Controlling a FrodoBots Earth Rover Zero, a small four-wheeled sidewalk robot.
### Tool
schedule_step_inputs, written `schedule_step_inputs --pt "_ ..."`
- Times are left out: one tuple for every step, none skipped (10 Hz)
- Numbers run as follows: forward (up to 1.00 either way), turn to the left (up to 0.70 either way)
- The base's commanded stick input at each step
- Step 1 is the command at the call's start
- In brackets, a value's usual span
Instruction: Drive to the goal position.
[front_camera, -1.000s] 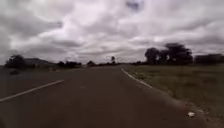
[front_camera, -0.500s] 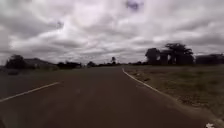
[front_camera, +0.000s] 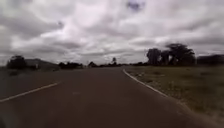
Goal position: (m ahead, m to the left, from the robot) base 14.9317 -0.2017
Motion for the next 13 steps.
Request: schedule_step_inputs --pt "0.6 -0.15" --pt "0.6 -0.15" --pt "0.6 -0.15" --pt "0.6 -0.15" --pt "0.6 0.0" --pt "0.6 0.0" --pt "0.6 0.0" --pt "0.6 0.0" --pt "0.6 0.0" --pt "0.6 0.0" --pt "0.6 0.0" --pt "0.6 0.0" --pt "0.6 0.0"
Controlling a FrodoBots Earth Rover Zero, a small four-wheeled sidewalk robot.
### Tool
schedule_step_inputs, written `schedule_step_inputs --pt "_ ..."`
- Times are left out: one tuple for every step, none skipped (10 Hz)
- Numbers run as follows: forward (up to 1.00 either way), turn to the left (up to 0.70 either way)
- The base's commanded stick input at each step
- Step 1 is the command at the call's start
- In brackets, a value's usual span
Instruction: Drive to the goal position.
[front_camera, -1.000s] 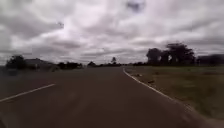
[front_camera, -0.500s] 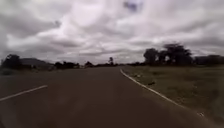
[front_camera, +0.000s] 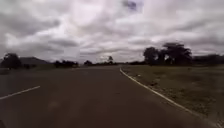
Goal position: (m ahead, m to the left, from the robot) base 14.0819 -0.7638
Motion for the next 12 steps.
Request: schedule_step_inputs --pt "0.6 0.0" --pt "0.6 0.0" --pt "0.6 0.0" --pt "0.6 0.0" --pt "0.6 0.0" --pt "0.6 0.0" --pt "0.6 0.0" --pt "0.6 0.0" --pt "0.6 0.0" --pt "0.6 0.0" --pt "0.6 0.0" --pt "0.6 0.0"
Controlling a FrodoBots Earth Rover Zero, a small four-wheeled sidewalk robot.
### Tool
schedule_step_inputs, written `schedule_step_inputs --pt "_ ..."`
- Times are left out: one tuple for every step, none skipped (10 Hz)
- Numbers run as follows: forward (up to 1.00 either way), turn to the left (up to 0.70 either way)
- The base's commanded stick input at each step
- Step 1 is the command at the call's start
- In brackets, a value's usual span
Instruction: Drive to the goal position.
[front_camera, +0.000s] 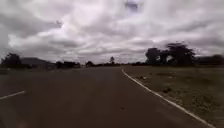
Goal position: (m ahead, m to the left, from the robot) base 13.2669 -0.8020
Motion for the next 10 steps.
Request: schedule_step_inputs --pt "0.6 0.0" --pt "0.6 0.0" --pt "0.6 0.0" --pt "0.6 0.0" --pt "0.6 0.0" --pt "0.6 0.0" --pt "0.6 0.0" --pt "0.6 0.0" --pt "0.6 0.0" --pt "0.6 0.0"
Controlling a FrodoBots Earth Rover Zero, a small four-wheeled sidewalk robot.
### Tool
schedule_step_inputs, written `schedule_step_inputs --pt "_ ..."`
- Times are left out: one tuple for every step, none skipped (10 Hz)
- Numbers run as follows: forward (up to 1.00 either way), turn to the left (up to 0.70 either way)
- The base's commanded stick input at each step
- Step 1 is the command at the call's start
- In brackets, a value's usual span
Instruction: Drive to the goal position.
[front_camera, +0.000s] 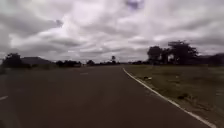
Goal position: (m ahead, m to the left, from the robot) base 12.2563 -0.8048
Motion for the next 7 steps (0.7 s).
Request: schedule_step_inputs --pt "0.6 0.0" --pt "0.6 0.0" --pt "0.6 0.0" --pt "0.6 0.0" --pt "0.6 0.0" --pt "0.6 0.0" --pt "0.6 0.0"
